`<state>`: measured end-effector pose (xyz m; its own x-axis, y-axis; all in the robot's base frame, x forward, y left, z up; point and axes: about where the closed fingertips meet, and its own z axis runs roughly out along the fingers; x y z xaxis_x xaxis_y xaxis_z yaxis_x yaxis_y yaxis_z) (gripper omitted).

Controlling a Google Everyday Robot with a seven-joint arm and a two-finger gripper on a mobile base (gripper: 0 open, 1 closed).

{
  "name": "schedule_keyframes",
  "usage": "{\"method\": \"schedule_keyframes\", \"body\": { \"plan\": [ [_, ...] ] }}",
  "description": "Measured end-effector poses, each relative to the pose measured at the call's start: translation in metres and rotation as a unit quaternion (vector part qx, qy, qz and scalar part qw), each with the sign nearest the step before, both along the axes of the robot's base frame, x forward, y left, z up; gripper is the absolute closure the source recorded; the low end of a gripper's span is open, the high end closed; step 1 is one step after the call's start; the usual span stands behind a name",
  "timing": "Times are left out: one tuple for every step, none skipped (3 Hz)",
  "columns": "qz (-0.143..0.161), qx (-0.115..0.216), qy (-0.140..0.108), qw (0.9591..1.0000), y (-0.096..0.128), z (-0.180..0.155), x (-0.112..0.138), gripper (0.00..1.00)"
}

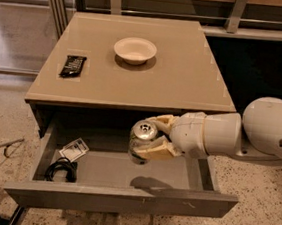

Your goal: Place 7up can into top drawer

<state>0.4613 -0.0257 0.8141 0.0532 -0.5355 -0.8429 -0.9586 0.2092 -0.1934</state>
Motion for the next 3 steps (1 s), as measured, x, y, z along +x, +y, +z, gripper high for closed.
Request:
{"method": "schedule_keyframes", "body": {
  "plan": [
    [-0.001, -0.014, 0.003, 0.9999, -0.005, -0.028, 0.008, 1.0],
    [-0.007, -0.008, 0.005, 0.9999, -0.005, -0.079, 0.027, 1.0],
    [-0.012, 0.002, 0.002, 0.9999, -0.005, -0.105, 0.038, 1.0]
  ]
}}
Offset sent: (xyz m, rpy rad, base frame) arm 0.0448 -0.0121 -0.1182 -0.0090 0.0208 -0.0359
